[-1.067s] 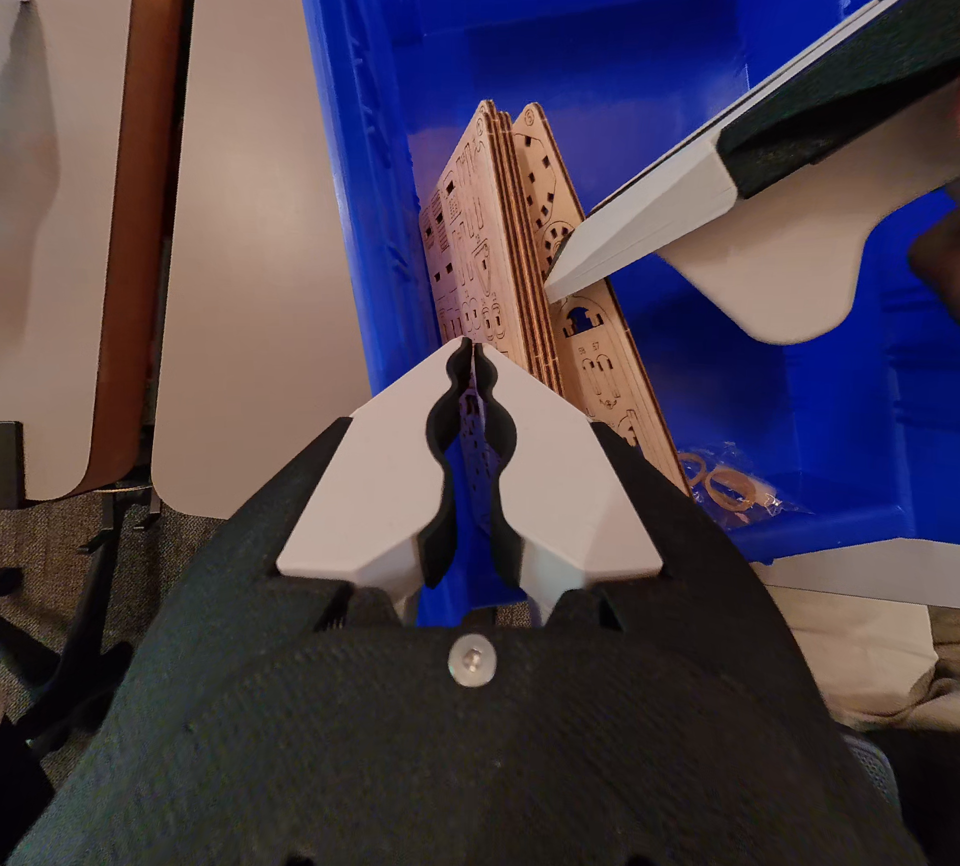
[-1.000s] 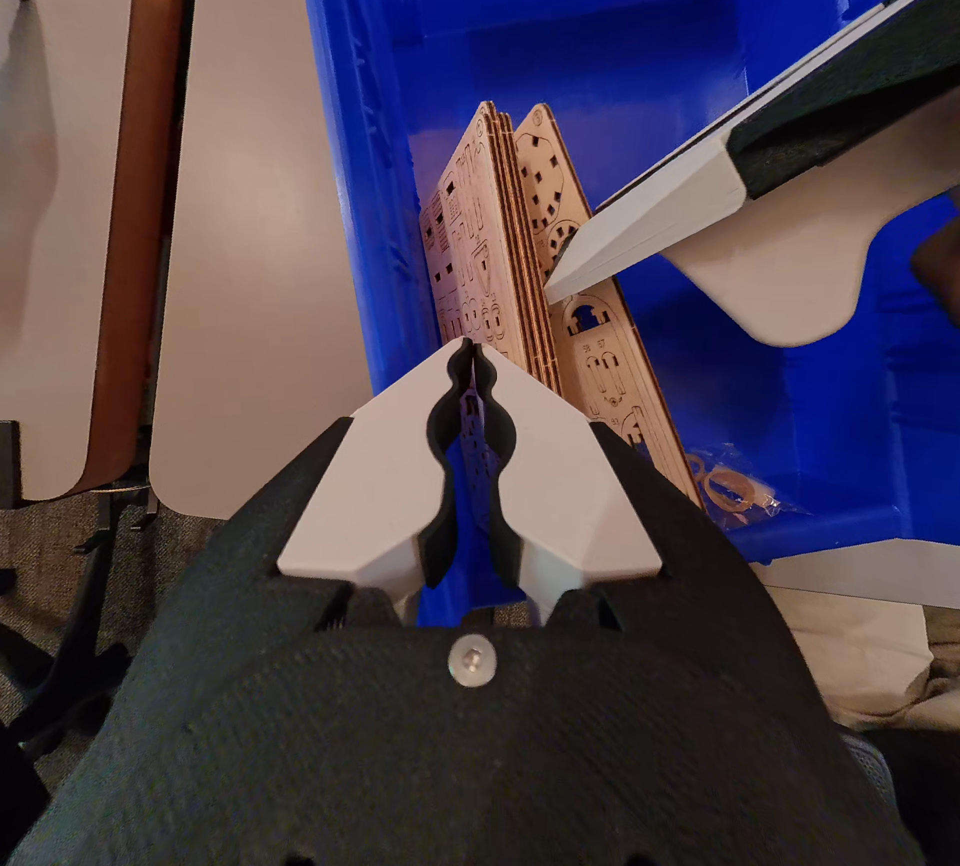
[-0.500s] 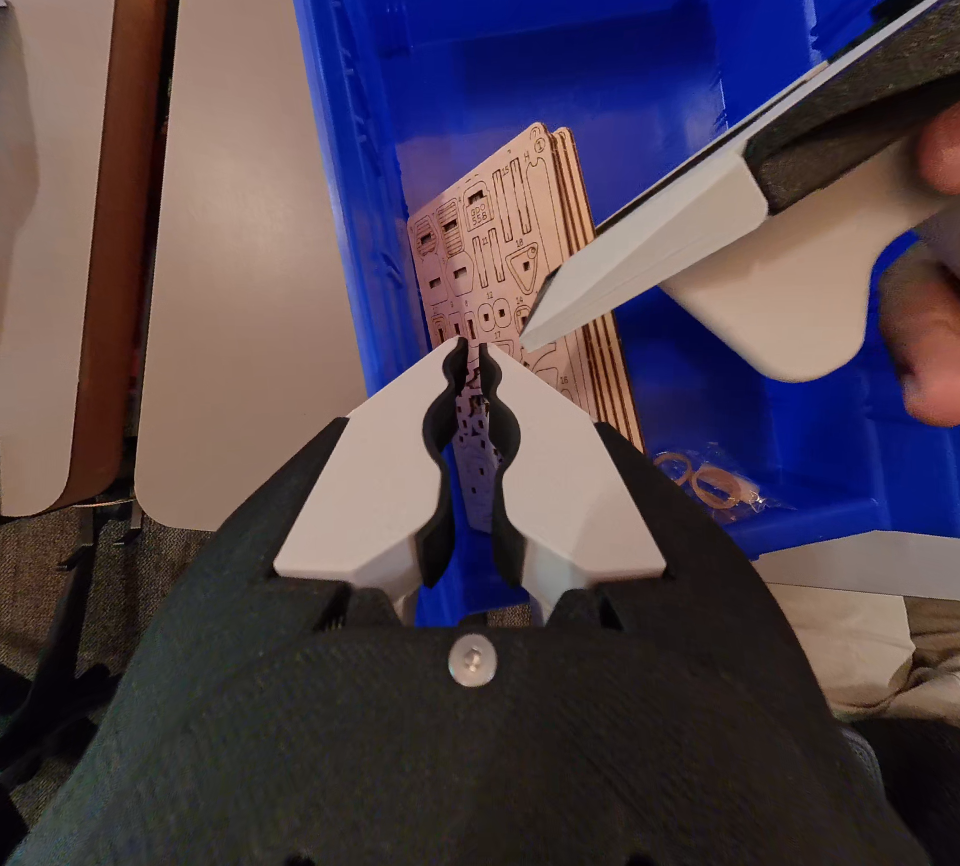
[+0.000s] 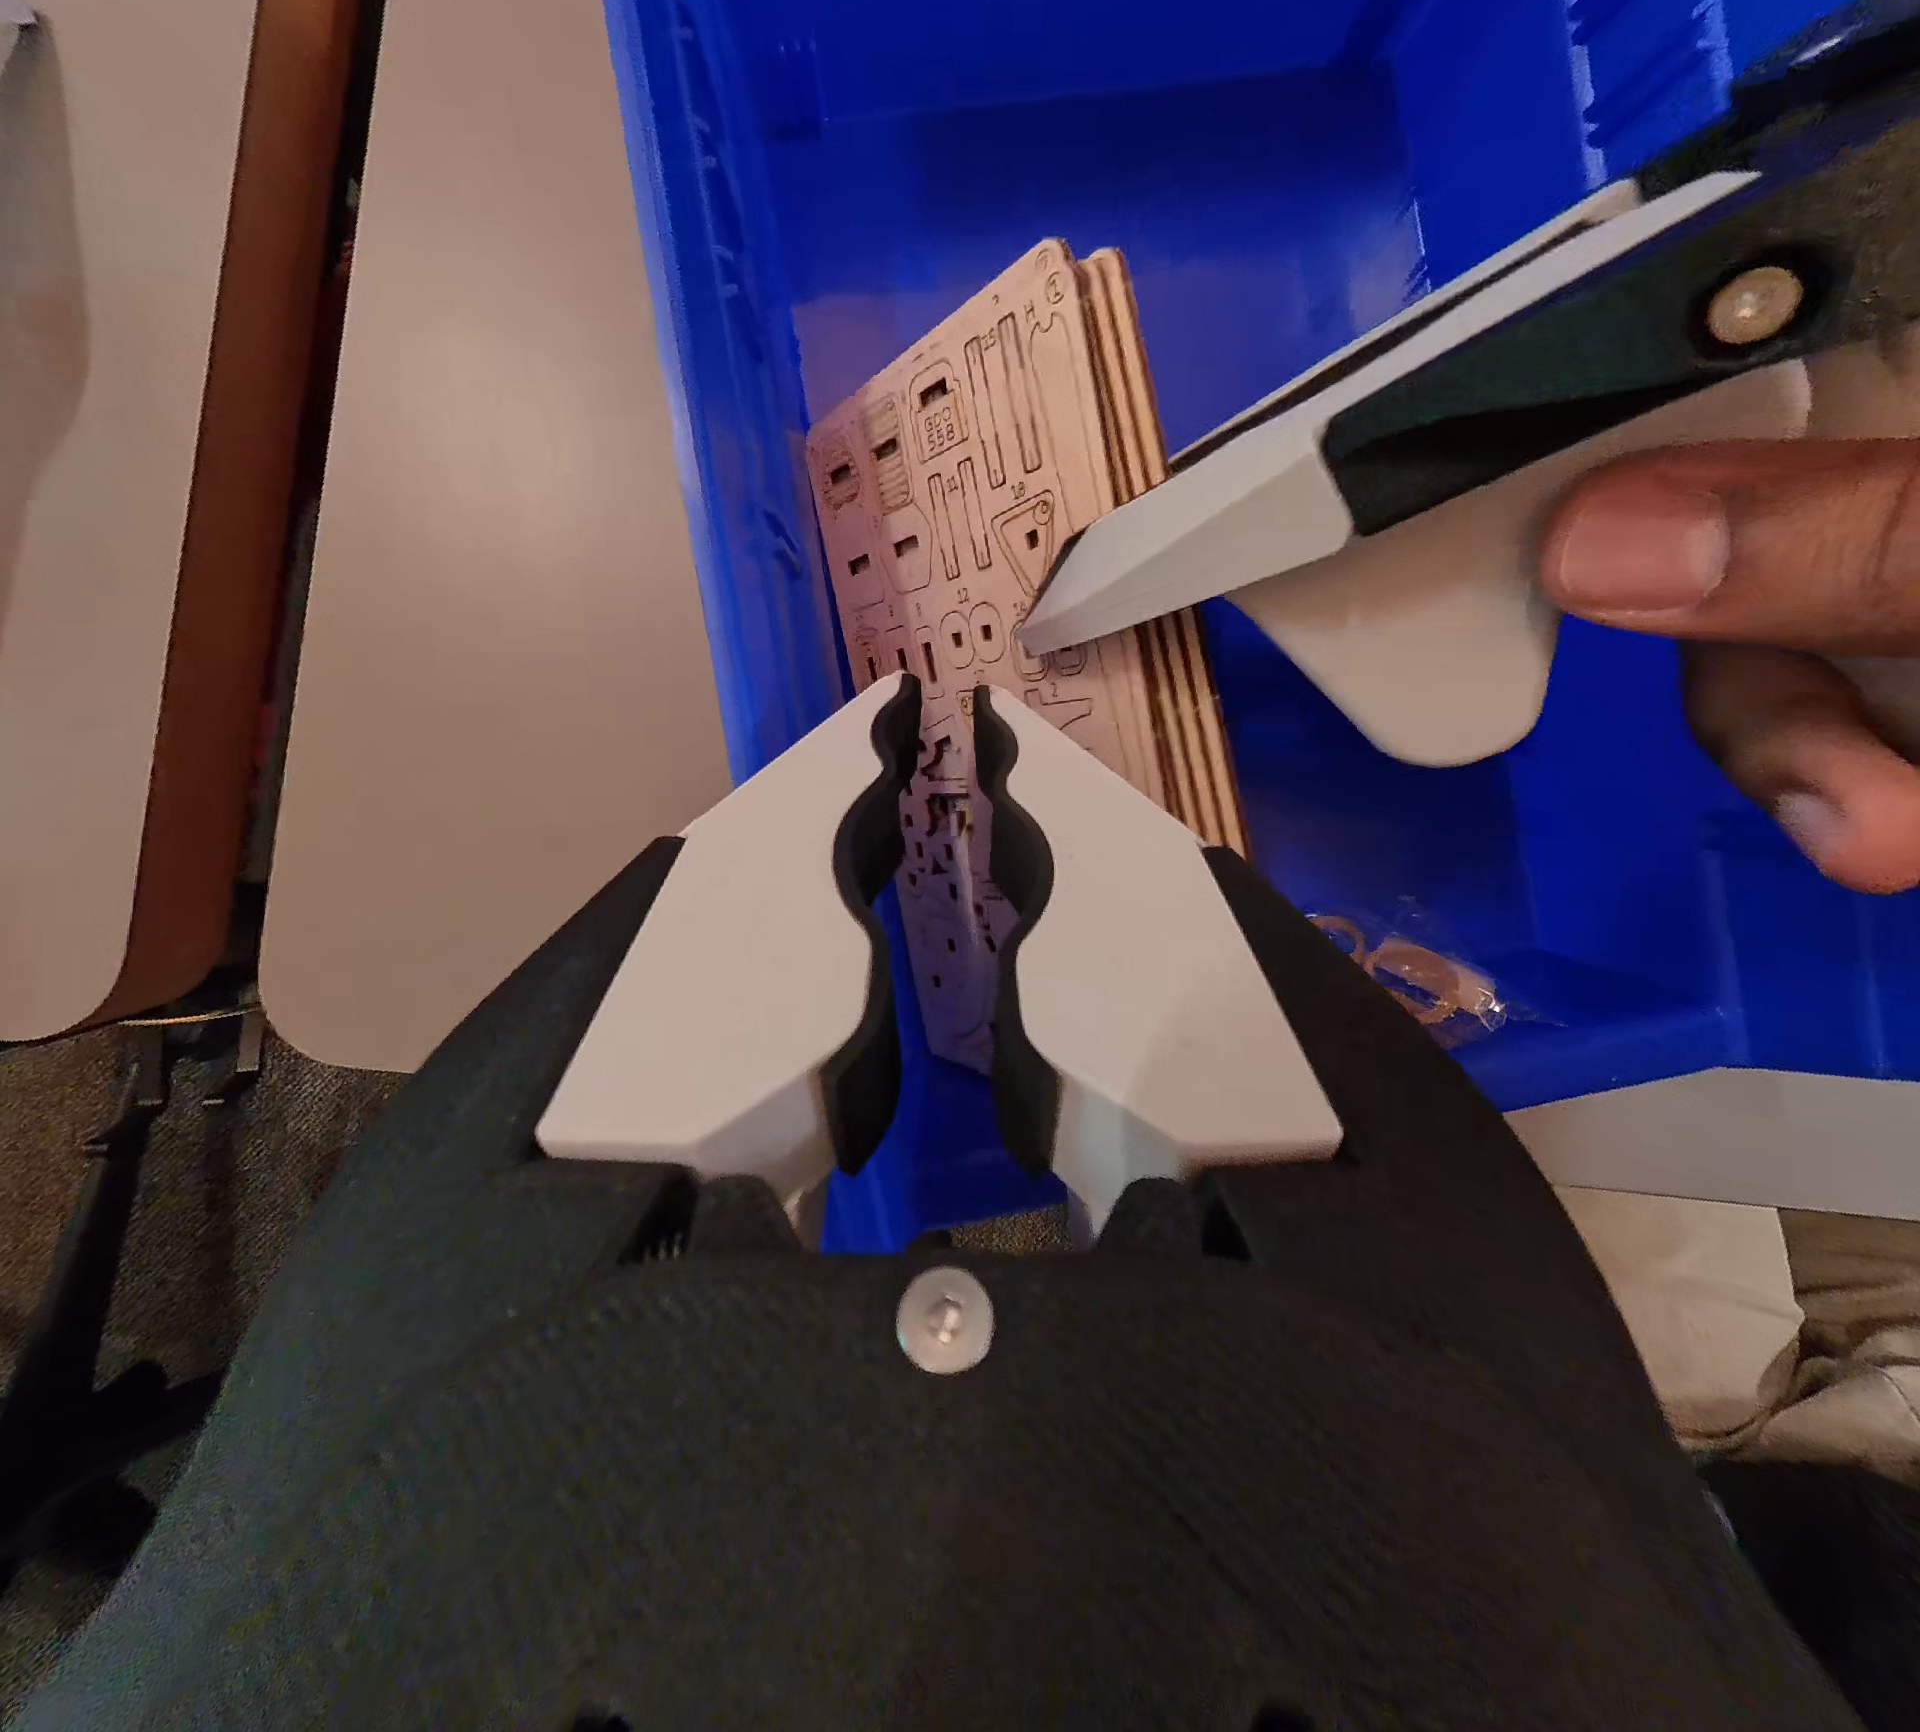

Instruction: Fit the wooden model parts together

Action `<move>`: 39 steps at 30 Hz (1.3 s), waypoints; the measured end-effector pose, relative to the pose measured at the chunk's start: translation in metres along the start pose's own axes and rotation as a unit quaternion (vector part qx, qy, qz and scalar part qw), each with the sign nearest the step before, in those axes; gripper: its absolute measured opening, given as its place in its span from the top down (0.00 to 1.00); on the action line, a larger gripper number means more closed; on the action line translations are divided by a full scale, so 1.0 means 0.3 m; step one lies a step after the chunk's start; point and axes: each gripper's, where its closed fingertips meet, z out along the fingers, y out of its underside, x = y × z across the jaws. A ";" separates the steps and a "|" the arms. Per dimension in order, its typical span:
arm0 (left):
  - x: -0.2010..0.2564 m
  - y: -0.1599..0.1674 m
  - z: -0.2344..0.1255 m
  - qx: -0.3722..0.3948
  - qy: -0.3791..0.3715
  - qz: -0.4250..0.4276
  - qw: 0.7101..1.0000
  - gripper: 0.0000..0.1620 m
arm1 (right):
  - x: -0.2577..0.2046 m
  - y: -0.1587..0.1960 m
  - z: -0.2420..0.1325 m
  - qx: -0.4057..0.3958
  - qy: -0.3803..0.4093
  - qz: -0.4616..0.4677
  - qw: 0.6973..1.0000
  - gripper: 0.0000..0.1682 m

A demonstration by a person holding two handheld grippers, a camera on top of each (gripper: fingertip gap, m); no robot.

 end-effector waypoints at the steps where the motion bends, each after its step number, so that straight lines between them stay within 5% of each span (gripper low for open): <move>1: -0.004 -0.002 -0.001 0.002 -0.003 -0.001 1.000 0.93 | -0.003 -0.009 -0.015 0.010 0.006 -0.009 1.000 0.88; 11: -0.053 -0.189 -0.215 0.179 -0.035 -0.060 0.981 0.84 | -0.061 -0.095 -0.317 0.113 -0.041 -0.029 0.992 0.92; 17: 0.026 -0.254 -0.325 0.245 0.003 -0.051 0.968 0.75 | -0.141 -0.098 -0.665 0.245 -0.132 -0.034 0.960 0.92; 25: 0.267 -0.266 -0.231 0.197 0.068 0.017 0.978 0.71 | 0.177 0.110 -1.114 0.397 -0.164 0.057 0.901 0.92; 31: 0.343 -0.289 -0.138 0.189 0.094 -0.005 0.977 0.71 | 0.474 0.299 -0.883 0.335 -0.145 0.153 0.919 0.92; 35: 0.354 -0.260 -0.047 0.158 0.079 -0.003 0.984 0.72 | 0.555 0.318 -0.684 0.283 -0.157 0.173 0.930 0.92; 39: 0.373 -0.262 -0.004 0.151 0.096 -0.009 0.984 0.72 | 0.578 0.297 -0.614 0.276 -0.167 0.181 0.929 0.91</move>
